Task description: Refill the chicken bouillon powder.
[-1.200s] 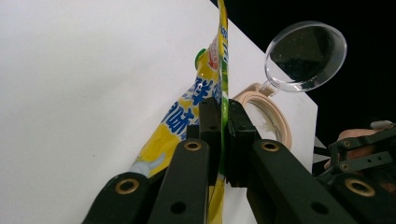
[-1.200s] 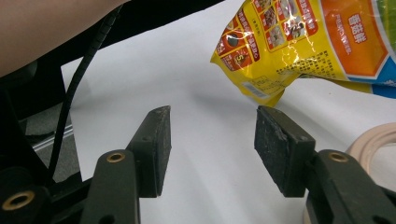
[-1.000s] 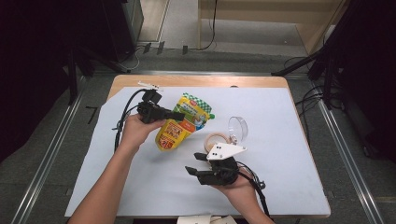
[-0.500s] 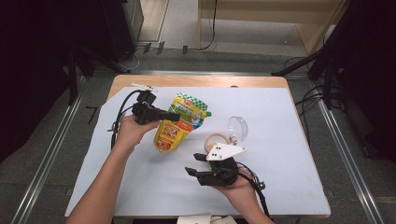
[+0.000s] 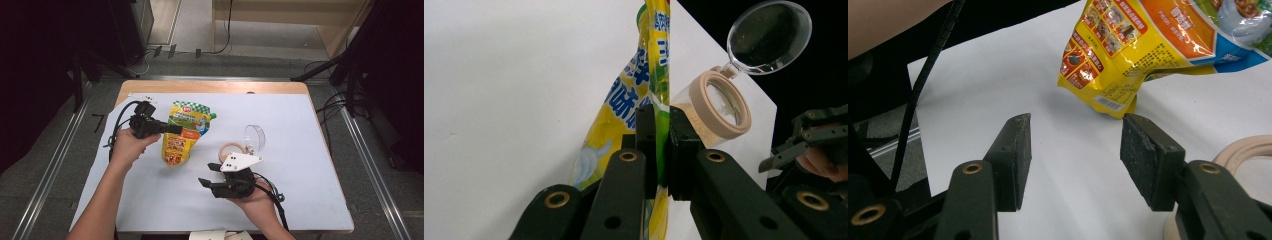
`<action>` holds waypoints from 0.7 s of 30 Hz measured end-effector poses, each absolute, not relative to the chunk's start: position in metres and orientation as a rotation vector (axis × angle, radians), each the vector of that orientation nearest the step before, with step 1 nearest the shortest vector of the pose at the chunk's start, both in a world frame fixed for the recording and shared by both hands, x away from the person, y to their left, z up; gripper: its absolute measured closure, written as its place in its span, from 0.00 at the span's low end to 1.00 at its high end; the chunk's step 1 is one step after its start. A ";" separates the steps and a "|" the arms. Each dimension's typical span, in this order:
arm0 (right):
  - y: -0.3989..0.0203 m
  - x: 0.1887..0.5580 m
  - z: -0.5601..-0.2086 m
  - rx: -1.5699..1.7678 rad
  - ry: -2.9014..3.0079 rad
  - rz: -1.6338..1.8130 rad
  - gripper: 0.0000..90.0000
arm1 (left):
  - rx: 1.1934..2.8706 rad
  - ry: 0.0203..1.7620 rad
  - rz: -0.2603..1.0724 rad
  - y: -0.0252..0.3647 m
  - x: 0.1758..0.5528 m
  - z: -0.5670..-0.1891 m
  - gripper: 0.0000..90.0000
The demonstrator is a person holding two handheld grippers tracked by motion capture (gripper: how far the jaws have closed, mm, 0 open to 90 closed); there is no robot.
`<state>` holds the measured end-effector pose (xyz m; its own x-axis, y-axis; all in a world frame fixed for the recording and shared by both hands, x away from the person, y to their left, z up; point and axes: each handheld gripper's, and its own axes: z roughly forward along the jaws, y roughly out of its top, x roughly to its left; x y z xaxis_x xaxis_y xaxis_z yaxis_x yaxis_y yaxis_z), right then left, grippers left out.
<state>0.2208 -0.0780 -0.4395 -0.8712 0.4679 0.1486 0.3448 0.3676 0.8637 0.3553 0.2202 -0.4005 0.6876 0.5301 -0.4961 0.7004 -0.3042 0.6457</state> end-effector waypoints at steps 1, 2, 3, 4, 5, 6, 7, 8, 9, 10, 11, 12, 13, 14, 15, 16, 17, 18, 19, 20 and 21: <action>-0.078 0.221 -0.439 0.745 2.496 1.528 0.53 | 1.985 0.948 -0.236 0.221 0.354 -0.400 0.96; -0.078 0.221 -0.439 0.745 2.496 1.528 0.53 | 1.985 0.948 -0.237 0.223 0.352 -0.400 0.96; -0.078 0.221 -0.439 0.744 2.496 1.527 0.53 | 1.987 0.953 -0.240 0.224 0.350 -0.400 0.96; -0.078 0.222 -0.439 0.741 2.495 1.527 0.53 | 1.985 0.951 -0.239 0.226 0.349 -0.400 0.96; -0.078 0.223 -0.439 0.739 2.497 1.528 0.53 | 1.983 0.949 -0.240 0.230 0.347 -0.401 0.96; -0.078 0.223 -0.439 0.739 2.497 1.528 0.53 | 1.983 0.949 -0.240 0.230 0.347 -0.401 0.95; -0.077 0.223 -0.439 0.737 2.500 1.529 0.53 | 1.979 0.950 -0.248 0.233 0.344 -0.401 0.95; -0.077 0.223 -0.439 0.737 2.500 1.529 0.53 | 1.979 0.950 -0.248 0.233 0.344 -0.401 0.95; -0.077 0.223 -0.439 0.739 2.498 1.531 0.53 | 1.979 0.948 -0.256 0.235 0.343 -0.402 0.95; -0.077 0.223 -0.439 0.740 2.499 1.529 0.53 | 1.982 0.942 -0.258 0.237 0.341 -0.402 0.95; -0.076 0.223 -0.440 0.731 2.503 1.518 0.53 | 1.986 0.936 -0.257 0.238 0.338 -0.402 0.94; -0.076 0.223 -0.440 0.731 2.503 1.518 0.53 | 1.989 0.928 -0.254 0.239 0.336 -0.402 0.94; -0.076 0.223 -0.440 0.726 2.506 1.503 0.53 | 1.996 0.906 -0.243 0.242 0.333 -0.401 0.94; -0.076 0.223 -0.440 0.726 2.506 1.503 0.53 | 1.996 0.906 -0.243 0.242 0.333 -0.401 0.93; -0.075 0.223 -0.440 0.725 2.507 1.499 0.53 | 1.994 0.900 -0.240 0.243 0.332 -0.400 0.92; -0.075 0.223 -0.440 0.725 2.507 1.499 0.53 | 1.991 0.894 -0.241 0.244 0.331 -0.400 0.92; -0.075 0.223 -0.441 0.720 2.506 1.498 0.53 | 1.981 0.897 -0.239 0.246 0.332 -0.399 0.90; -0.075 0.223 -0.441 0.720 2.506 1.498 0.53 | 1.981 0.897 -0.239 0.246 0.332 -0.399 0.89; -0.075 0.223 -0.441 0.716 2.506 1.496 0.53 | 1.979 0.897 -0.240 0.247 0.332 -0.399 0.89; -0.075 0.223 -0.441 0.715 2.505 1.494 0.53 | 1.979 0.893 -0.240 0.247 0.332 -0.399 0.89; -0.075 0.223 -0.442 0.717 2.511 1.486 0.53 | 1.987 0.884 -0.228 0.247 0.331 -0.398 0.88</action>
<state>0.2230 -0.0746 -0.4415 -0.8773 0.4644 0.1213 0.3298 0.3996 0.8553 0.3310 0.2473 -0.3984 0.7251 0.4942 -0.4796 0.6646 -0.3195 0.6754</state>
